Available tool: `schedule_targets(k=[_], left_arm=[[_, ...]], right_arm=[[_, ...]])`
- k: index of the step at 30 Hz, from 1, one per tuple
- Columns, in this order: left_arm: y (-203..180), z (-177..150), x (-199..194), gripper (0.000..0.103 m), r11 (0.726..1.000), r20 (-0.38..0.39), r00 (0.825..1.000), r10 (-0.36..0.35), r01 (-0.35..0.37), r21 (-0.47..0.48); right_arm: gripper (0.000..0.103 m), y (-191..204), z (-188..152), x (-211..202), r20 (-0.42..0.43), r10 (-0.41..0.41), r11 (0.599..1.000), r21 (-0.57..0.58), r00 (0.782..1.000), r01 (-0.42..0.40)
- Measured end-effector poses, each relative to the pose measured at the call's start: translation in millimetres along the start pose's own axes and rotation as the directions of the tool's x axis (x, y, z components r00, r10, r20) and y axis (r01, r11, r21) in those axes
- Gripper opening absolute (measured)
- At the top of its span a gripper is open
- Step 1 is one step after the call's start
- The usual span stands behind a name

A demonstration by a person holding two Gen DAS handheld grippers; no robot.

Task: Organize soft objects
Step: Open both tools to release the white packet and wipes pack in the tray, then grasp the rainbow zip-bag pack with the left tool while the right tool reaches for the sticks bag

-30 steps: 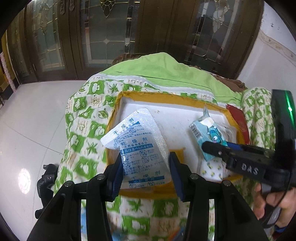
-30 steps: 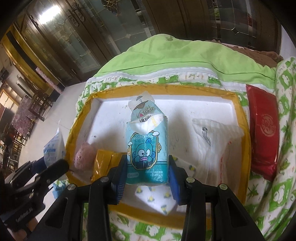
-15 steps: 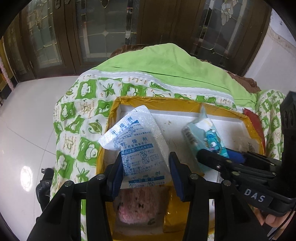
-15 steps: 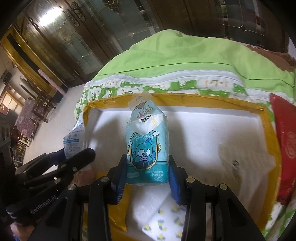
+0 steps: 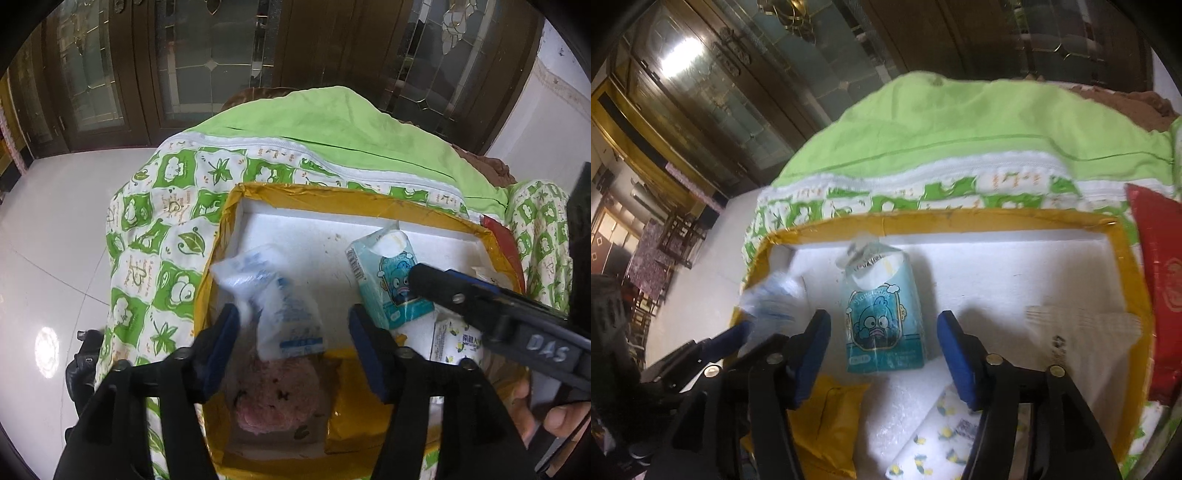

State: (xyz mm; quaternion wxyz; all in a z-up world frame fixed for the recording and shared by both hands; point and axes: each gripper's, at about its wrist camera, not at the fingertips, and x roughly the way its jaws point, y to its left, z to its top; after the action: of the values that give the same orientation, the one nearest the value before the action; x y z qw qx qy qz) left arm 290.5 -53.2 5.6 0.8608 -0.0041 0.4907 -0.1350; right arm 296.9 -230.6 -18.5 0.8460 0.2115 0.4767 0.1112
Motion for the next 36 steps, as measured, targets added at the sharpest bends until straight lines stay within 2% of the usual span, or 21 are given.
schedule_targets(k=[4, 7, 9, 11, 13, 15, 21, 24, 31, 36], left_arm=[[2, -9, -14, 0.073, 1.0, 0.013, 1.0, 0.003, -0.003, -0.01], [2, -21, -29, 0.076, 1.0, 0.027, 1.0, -0.005, 0.005, -0.017], [-1, -34, -42, 0.086, 1.0, 0.044, 0.999, 0.008, -0.007, -0.015], [-2, -52, -56, 0.09, 0.999, 0.06, 0.998, 0.029, -0.027, -0.028], [-2, -67, -65, 0.091, 0.998, 0.057, 0.998, 0.002, 0.001, -0.062], [-2, -78, -70, 0.091, 0.996, 0.048, 0.999, -0.011, 0.015, -0.082], [-11, -109, -88, 0.091, 0.997, 0.054, 0.998, 0.028, -0.025, -0.069], [-11, -121, -94, 0.091, 0.997, 0.053, 0.998, 0.036, -0.032, -0.076], [3, -156, -112, 0.091, 0.986, 0.079, 0.996, 0.033, -0.02, -0.168], [13, -182, -110, 0.091, 0.976, 0.048, 0.998, 0.033, -0.021, -0.216]], right_arm=[[0.074, -1, -11, -20, 0.033, 0.016, 1.0, 0.017, 0.999, -0.016], [0.078, -4, -24, -31, 0.025, 0.018, 0.999, 0.029, 1.0, -0.018], [0.08, -7, -32, -38, 0.014, 0.021, 0.999, 0.03, 1.0, -0.021], [0.084, -9, -41, -45, 0.007, 0.02, 0.999, 0.031, 1.0, -0.02], [0.091, -10, -49, -51, 0.003, 0.028, 0.999, 0.035, 1.0, -0.028], [0.093, -12, -57, -57, 0.0, 0.04, 0.998, 0.041, 0.999, -0.04], [0.094, -19, -87, -77, -0.003, 0.048, 0.998, 0.039, 0.999, -0.048], [0.096, -20, -102, -93, 0.021, 0.016, 1.0, 0.006, 1.0, -0.016], [0.096, -37, -141, -112, -0.029, 0.046, 0.998, 0.036, 0.999, -0.045], [0.096, -45, -163, -120, -0.06, 0.056, 0.997, 0.048, 0.997, -0.053]])
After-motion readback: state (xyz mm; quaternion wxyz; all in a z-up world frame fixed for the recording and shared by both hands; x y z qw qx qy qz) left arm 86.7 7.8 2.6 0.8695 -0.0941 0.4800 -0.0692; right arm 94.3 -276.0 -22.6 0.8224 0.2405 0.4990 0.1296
